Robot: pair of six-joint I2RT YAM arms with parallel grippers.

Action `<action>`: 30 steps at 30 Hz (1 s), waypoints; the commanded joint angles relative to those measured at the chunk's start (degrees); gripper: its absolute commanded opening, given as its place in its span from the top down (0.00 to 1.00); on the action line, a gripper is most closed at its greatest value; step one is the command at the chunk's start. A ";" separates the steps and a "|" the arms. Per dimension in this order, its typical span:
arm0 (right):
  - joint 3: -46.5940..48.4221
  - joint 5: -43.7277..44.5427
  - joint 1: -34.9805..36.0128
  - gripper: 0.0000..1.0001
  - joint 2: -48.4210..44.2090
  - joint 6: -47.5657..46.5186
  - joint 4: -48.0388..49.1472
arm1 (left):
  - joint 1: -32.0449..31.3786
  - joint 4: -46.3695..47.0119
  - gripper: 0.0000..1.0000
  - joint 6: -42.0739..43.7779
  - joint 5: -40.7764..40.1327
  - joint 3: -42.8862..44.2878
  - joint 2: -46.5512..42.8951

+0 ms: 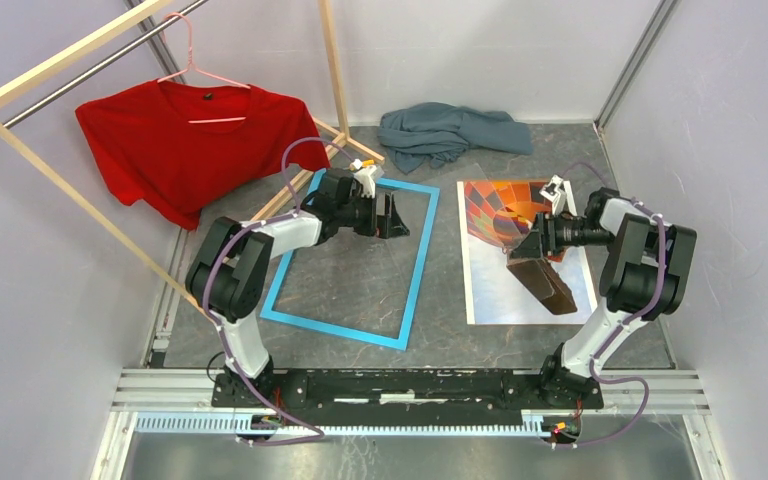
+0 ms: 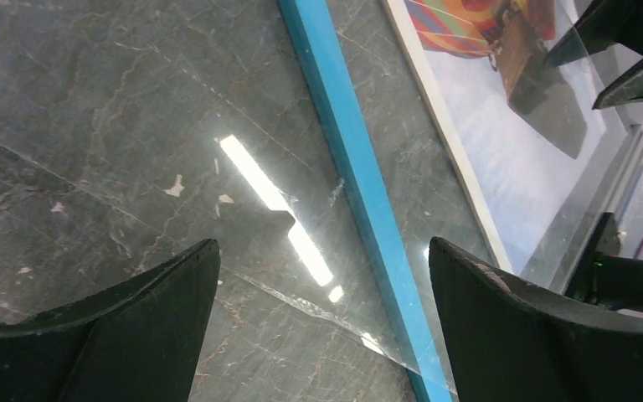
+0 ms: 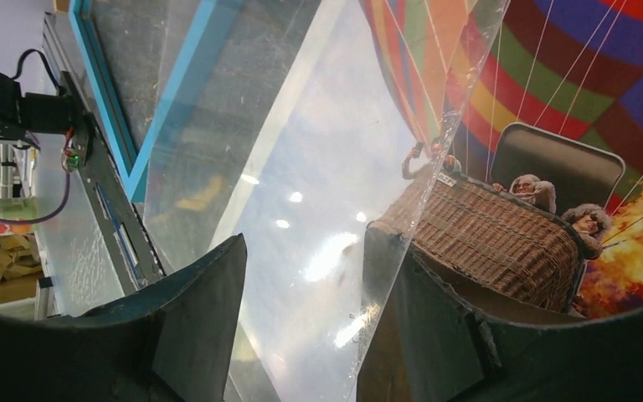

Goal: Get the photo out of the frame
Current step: Place the photo frame item at the center of the board.

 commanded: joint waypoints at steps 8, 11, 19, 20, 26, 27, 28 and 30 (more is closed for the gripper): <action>-2.96 6.41 4.34 0.30 -5.65 0.00 2.41 | 0.27 -6.99 0.00 8.51 -4.83 4.21 -2.41; -3.79 7.84 5.40 0.30 -6.38 0.01 2.67 | 0.46 -9.30 0.00 10.26 -5.85 3.96 -2.95; -5.76 11.64 8.81 0.29 -8.12 0.34 3.76 | 2.92 -13.41 0.00 13.73 -7.27 3.61 -5.02; -5.99 11.94 9.29 0.29 -8.32 0.35 3.97 | 3.34 -13.63 0.00 14.04 -7.38 3.31 -5.24; -6.79 13.49 13.39 0.28 -9.70 0.14 3.87 | 4.61 -13.92 0.00 14.99 -7.45 0.76 -6.64; -6.86 13.86 14.05 0.28 -9.97 0.26 3.86 | 4.84 -13.82 0.00 15.08 -7.46 0.42 -7.05; -6.97 14.17 14.82 0.28 -10.21 0.32 3.86 | 5.08 -13.73 0.00 15.17 -7.43 0.06 -7.38; -7.06 14.97 16.07 0.28 -10.53 0.49 3.91 | 5.53 -13.56 0.00 15.25 -7.19 -0.56 -7.98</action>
